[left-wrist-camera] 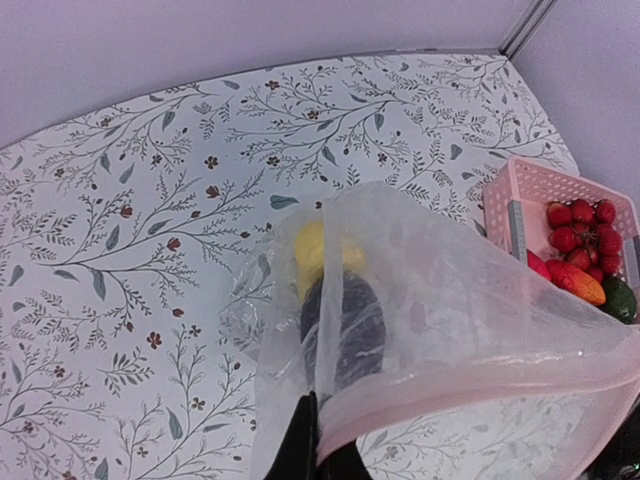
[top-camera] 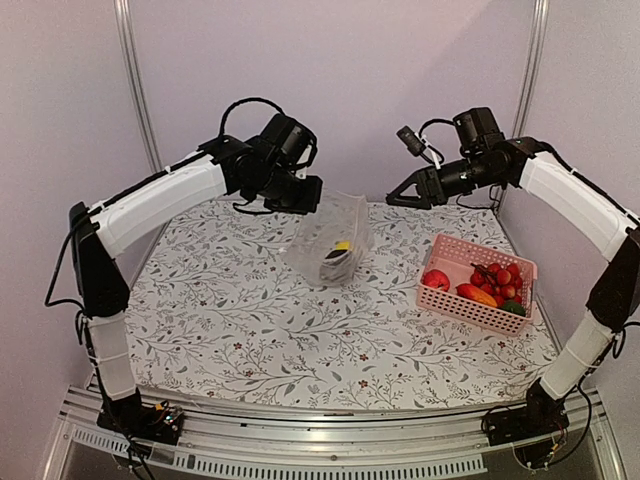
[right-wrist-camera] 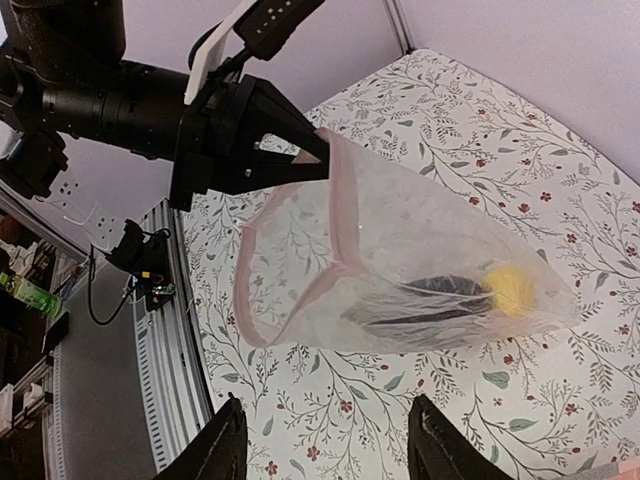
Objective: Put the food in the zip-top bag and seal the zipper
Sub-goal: Adjust the zipper food storage bag at the center of the board, then pick up the fake fruit from the bin.
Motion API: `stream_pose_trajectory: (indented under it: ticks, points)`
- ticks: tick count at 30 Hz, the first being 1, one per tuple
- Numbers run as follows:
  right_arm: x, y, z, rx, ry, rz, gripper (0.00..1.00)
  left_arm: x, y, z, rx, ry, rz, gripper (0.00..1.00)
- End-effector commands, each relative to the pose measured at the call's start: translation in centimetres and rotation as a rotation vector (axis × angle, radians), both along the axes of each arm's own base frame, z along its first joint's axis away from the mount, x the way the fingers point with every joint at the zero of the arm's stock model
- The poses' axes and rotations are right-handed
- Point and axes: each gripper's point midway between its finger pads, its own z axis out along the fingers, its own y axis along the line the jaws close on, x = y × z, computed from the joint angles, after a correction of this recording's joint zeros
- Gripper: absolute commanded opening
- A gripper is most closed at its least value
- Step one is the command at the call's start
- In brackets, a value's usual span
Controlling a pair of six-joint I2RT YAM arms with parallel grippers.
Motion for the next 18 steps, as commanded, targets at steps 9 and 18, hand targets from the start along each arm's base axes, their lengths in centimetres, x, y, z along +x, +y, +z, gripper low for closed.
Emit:
stream_pose_trajectory:
  ticks: [9,18]
  points:
    - [3.4,-12.0,-6.2,-0.283,-0.093,-0.287,0.55,-0.4,-0.7,1.8,-0.051,-0.03,-0.04,0.0]
    - [3.7,-19.2,-13.6,-0.577,-0.044,-0.451,0.55,-0.4,-1.1,1.5,-0.052,-0.022,-0.06,0.0]
